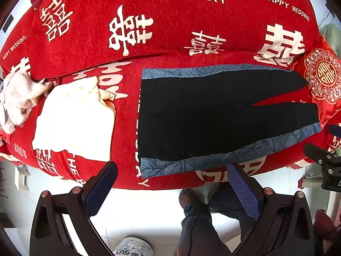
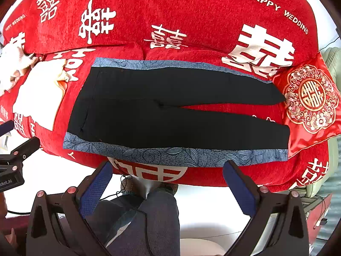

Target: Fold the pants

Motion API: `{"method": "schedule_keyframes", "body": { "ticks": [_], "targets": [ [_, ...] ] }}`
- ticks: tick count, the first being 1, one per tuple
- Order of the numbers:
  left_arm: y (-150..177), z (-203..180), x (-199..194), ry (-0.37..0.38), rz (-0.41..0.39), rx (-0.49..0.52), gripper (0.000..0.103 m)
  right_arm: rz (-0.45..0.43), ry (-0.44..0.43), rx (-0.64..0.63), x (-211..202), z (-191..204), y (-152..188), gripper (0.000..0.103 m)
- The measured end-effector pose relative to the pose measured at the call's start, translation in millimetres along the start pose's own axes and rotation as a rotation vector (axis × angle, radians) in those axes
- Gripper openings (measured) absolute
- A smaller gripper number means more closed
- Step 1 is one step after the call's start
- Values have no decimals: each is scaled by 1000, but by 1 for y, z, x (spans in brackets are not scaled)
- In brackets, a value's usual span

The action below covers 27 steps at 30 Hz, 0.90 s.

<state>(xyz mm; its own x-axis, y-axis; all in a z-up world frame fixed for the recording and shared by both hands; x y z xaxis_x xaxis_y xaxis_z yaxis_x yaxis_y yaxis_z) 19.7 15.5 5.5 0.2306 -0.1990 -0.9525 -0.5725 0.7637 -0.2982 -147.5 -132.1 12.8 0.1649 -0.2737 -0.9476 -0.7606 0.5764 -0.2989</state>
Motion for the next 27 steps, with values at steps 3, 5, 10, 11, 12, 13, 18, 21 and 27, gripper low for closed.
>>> {"method": "schedule_keyframes", "body": {
  "ticks": [3, 5, 10, 11, 12, 13, 18, 21, 27],
  "targets": [
    [-1, 0, 3, 5, 7, -4, 103, 6, 1, -2, 2, -1, 0, 103],
    [-1, -1, 7, 10, 14, -8, 103, 12, 3, -4, 5, -2, 0, 103],
    [-1, -2, 14, 23, 20, -15, 103, 22, 17, -7, 10, -4, -1, 103],
    [-2, -2, 16, 27, 20, -16, 103, 23, 21, -7, 11, -5, -1, 103],
    [-2, -2, 17, 30, 20, -17, 103, 24, 25, -7, 11, -6, -1, 103],
    [-2, -3, 18, 33, 21, -19, 103, 26, 28, -7, 12, -6, -1, 103],
    [2, -1, 29, 40, 39, -45, 103, 44, 14, 18, 18, -12, 4, 103],
    [11, 3, 40, 47, 77, -77, 103, 74, 9, 29, 26, -15, 10, 103],
    [32, 12, 66, 41, 147, -144, 103, 142, -109, 73, 55, -8, 24, 103]
  ]
}}
Point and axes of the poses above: each gripper's, at about its wrist camera, not at the fingertips, and x roughly the way its jaws point, z to its left, y to its underside, the point moved 6 cm from there along x, roughly the way its jaws point, and after that the axes turned 5 degrees about x, right-handed, at the moved point
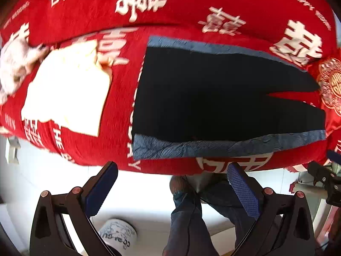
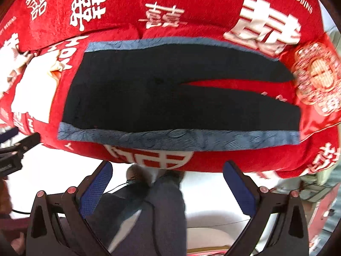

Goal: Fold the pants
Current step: 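Grasp the grey waistband edge with both grippers and lift it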

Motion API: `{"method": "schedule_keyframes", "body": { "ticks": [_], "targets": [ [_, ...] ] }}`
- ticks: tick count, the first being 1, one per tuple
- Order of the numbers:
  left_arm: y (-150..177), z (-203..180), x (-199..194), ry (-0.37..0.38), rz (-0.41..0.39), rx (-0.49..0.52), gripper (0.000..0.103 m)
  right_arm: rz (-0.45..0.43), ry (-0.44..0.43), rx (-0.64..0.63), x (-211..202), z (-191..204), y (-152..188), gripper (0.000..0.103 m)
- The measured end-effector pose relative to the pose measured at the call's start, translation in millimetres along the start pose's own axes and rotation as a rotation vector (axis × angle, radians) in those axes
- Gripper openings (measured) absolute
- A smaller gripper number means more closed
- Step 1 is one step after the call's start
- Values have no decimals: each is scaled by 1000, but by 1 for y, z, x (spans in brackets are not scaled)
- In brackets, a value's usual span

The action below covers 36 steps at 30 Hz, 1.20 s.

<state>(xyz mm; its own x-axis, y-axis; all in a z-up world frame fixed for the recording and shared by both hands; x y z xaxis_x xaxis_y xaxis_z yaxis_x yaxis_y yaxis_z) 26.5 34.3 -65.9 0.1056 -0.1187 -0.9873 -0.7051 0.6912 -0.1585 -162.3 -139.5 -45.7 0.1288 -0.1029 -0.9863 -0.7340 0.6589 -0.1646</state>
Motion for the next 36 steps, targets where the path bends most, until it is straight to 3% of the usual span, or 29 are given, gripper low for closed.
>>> {"method": "schedule_keyframes", "body": {
  "ticks": [7, 11, 15, 18, 21, 23, 25, 26, 28, 30, 32, 34, 36],
  "targets": [
    [9, 15, 55, 42, 48, -131, 103, 139, -367, 119, 69, 29, 5, 103],
    [5, 26, 79, 60, 22, -222, 103, 200, -525, 179, 115, 49, 9, 103],
    [-16, 23, 84, -31, -81, -148, 103, 226, -511, 210, 152, 49, 11, 103],
    [-35, 5, 103, -69, -131, -23, 103, 116, -472, 249, 148, 30, -2, 102],
    [-49, -5, 129, -113, -152, 55, 103, -23, -377, 212, 138, 14, -27, 99],
    [-54, -2, 145, -170, -156, 77, 103, -50, -341, 183, 145, 10, -40, 83],
    [-51, 8, 163, -250, -128, 88, 103, -11, -304, 149, 165, 8, -46, 59],
    [-47, 16, 172, -264, -105, 82, 103, 7, -292, 141, 175, 5, -44, 54],
    [-40, 29, 174, -168, -137, 23, 103, -13, -321, 139, 177, -4, -40, 43],
    [-37, 36, 174, -128, -129, 8, 103, 14, -348, 160, 176, -12, -27, 43],
    [-34, 39, 173, -113, -105, -1, 103, 63, -450, 235, 177, -19, -11, 48],
    [-27, 43, 170, -76, -51, -49, 103, 127, -566, 312, 182, -23, 10, 61],
    [-17, 47, 165, 28, -21, -140, 103, 160, -638, 365, 189, -16, 25, 65]
  ]
}}
Point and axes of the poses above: each gripper's, at about its wrist camera, not at the fingertips, and x roughly the way its jaws point, z to its left, y to its underside, the point moved 6 cm from there along x, roughly the way its jaws point, and after that the axes turned 5 degrees about x, right-handed, at the moved point
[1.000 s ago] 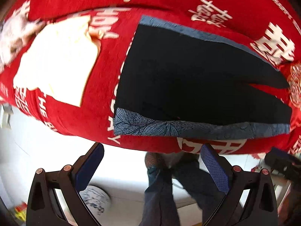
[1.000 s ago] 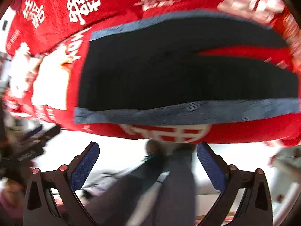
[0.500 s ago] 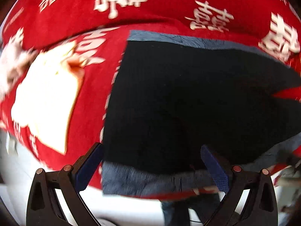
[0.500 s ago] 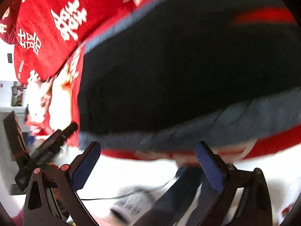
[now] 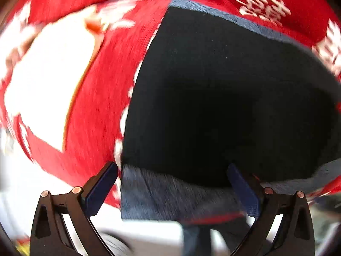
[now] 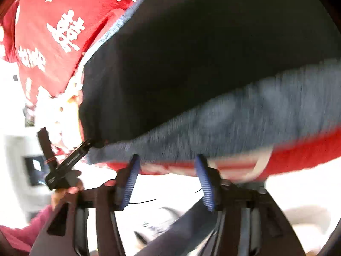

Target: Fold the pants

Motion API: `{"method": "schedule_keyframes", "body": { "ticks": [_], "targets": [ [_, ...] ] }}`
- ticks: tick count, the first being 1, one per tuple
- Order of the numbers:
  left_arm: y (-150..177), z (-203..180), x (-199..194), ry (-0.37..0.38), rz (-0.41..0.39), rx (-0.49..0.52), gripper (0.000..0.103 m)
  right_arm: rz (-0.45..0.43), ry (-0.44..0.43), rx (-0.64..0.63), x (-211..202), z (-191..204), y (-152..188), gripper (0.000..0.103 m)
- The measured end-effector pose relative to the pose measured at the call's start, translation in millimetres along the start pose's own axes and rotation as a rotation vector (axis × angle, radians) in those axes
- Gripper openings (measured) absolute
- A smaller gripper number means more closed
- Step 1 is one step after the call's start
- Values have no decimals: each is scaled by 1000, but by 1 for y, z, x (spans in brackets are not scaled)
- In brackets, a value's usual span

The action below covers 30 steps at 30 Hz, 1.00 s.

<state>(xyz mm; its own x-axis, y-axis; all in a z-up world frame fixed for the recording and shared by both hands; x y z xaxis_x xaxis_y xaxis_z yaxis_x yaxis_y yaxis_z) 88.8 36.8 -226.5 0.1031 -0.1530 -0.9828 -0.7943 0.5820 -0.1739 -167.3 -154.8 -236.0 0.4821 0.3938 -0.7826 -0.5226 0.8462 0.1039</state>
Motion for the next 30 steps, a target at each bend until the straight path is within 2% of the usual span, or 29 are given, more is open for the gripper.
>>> {"method": "schedule_keyframes", "body": {
  "ticks": [2, 4, 6, 9, 15, 20, 21, 22, 24, 27, 30],
  "targets": [
    [10, 5, -4, 110, 31, -91, 103, 35, -67, 24, 21, 1, 9, 65],
    [18, 13, -9, 174, 44, -161, 103, 49, -116, 28, 42, 6, 11, 65],
    [22, 19, -12, 205, 42, -196, 103, 47, -157, 31, 59, 8, 8, 65],
    [27, 26, -13, 245, 42, -242, 103, 46, -267, 75, 65, 5, 10, 66],
    [53, 40, -19, 314, 59, -383, 103, 25, -361, 111, 58, 17, 7, 66],
    [57, 32, -18, 321, 62, -358, 103, 24, -385, 163, 68, 22, -8, 66],
    [57, 29, -17, 331, 63, -359, 103, 46, -409, 190, 75, 25, -8, 64],
    [56, 25, -15, 348, 62, -367, 103, 60, -416, 197, 78, 27, -9, 50],
    [54, 18, -15, 404, 57, -402, 103, 77, -454, 186, 76, 38, -7, 29],
    [48, 5, -16, 536, 51, -487, 103, 78, -548, 144, 50, 63, -6, 27],
    [32, -5, -12, 581, 27, -530, 103, 79, -573, 90, 36, 85, -9, 27]
  ]
}}
Point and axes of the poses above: each gripper's, at about its wrist camera, not at the fingertips, and x roughly the way its jaws point, z to its left, y to its underside, the point moved 6 cm from there along x, roughly the way its jaws point, and after that the axes turned 5 degrees about x, right-handed, at the moved point
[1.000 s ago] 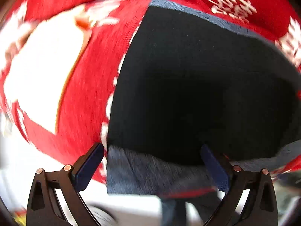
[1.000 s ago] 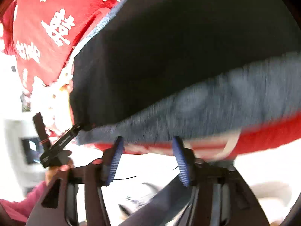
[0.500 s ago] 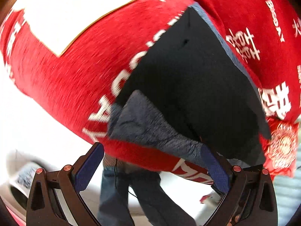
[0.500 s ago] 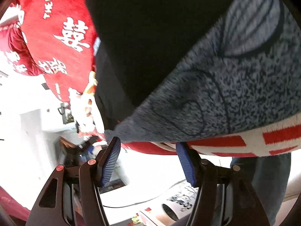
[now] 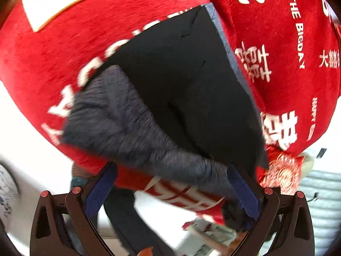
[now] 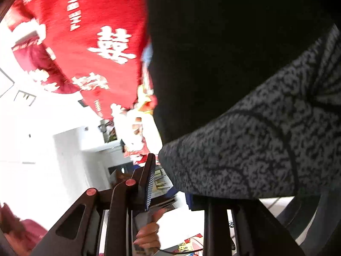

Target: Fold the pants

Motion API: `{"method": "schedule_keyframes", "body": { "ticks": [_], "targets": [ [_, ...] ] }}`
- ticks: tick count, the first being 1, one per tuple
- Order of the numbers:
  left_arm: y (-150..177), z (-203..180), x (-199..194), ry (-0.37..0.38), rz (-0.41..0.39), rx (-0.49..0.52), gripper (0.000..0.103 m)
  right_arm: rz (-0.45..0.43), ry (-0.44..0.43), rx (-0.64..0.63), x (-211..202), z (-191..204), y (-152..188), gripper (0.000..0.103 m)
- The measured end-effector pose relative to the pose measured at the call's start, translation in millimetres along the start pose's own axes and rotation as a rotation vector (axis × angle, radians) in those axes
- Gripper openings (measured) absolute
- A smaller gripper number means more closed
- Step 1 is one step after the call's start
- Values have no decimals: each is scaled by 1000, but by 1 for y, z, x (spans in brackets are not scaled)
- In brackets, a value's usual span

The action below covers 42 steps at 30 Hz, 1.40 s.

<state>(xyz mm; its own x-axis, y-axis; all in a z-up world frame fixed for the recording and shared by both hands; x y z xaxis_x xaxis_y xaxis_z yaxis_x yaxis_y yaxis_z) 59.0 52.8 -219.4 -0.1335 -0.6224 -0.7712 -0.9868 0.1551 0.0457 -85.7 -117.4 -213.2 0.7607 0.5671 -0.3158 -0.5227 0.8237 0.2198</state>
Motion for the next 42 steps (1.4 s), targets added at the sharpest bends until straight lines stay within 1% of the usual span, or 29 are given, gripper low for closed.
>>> {"method": "schedule_keyframes", "body": {
  "ticks": [1, 2, 3, 4, 6, 7, 8, 9, 10, 11, 14, 17, 20, 24, 26, 27, 28, 29, 30, 32, 36, 39, 40, 42],
  "targets": [
    [-4, -4, 4, -2, -5, -1, 103, 8, -4, -15, 2, 7, -1, 27],
    [-8, -5, 9, -24, -7, 1, 103, 17, -1, -29, 2, 12, -2, 27],
    [-11, -6, 12, -49, -8, 4, 100, 24, 6, -42, 2, 15, -3, 27],
    [-14, -8, 16, -69, -6, 16, 83, 34, 21, -58, 2, 16, -3, 28],
    [-19, -10, 24, -100, 18, 49, 60, 56, 57, -80, 2, 17, -1, 30],
    [-19, -11, 26, -99, 24, 61, 58, 62, 82, -87, -2, 12, 0, 31],
    [-20, -14, 25, -102, 20, 83, 58, 63, 108, -90, -6, 7, -1, 33],
    [-19, -15, 24, -104, 20, 107, 58, 56, 135, -91, -12, 1, -1, 37],
    [-19, -18, 24, -110, 27, 139, 58, 28, 172, -86, -22, -7, -2, 42],
    [-18, -20, 24, -111, 37, 155, 58, 1, 197, -75, -34, -16, -3, 43],
    [-13, -24, 27, -123, 73, 205, 58, -129, 255, -10, -79, -45, -5, 43],
    [-10, -23, 29, -140, 104, 241, 58, -256, 282, 30, -119, -63, -7, 44],
    [-7, -23, 31, -157, 120, 261, 58, -350, 269, 59, -144, -71, -12, 45],
    [-5, -18, 38, -189, 136, 269, 58, -440, 147, 85, -158, -74, -20, 45],
    [-4, -17, 38, -205, 133, 277, 58, -449, 100, 111, -157, -72, -21, 45],
    [-4, -19, 38, -211, 134, 279, 51, -446, 83, 140, -157, -74, -22, 34],
    [-5, -22, 37, -213, 129, 282, 30, -453, 61, 176, -158, -75, -22, 19],
    [-7, -24, 35, -217, 132, 277, 27, -466, 38, 196, -160, -72, -25, 7],
    [-9, -25, 31, -210, 130, 262, 27, -478, 26, 204, -165, -64, -26, 7],
    [-15, -34, 21, -205, 114, 245, 27, -465, 41, 179, -172, -45, -31, 7],
    [-26, -65, 8, -218, 79, 281, 27, -400, 63, 85, -181, 9, -49, 7],
    [-47, -97, -2, -198, 26, 288, 27, -344, 93, 41, -176, 43, -83, 7],
    [-60, -112, -6, -184, -6, 296, 27, -323, 104, 24, -173, 58, -100, 7],
    [-83, -131, -7, -173, -48, 313, 27, -298, 117, -3, -177, 63, -126, 7]
  ]
}}
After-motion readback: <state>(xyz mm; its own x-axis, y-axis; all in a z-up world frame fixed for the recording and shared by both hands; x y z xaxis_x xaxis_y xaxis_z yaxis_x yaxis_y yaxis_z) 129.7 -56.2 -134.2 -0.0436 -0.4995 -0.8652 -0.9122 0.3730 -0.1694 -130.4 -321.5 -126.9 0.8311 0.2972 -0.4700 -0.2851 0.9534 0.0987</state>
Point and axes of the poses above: each gripper's, at about its wrist camera, not at the fingertips, and x roughly the way its jaws point, z to its left, y to its underside, the point moved 6 cm from there along x, roughly the way its jaws point, and after that the axes turned 5 degrees about x, right-handed, at the moved point
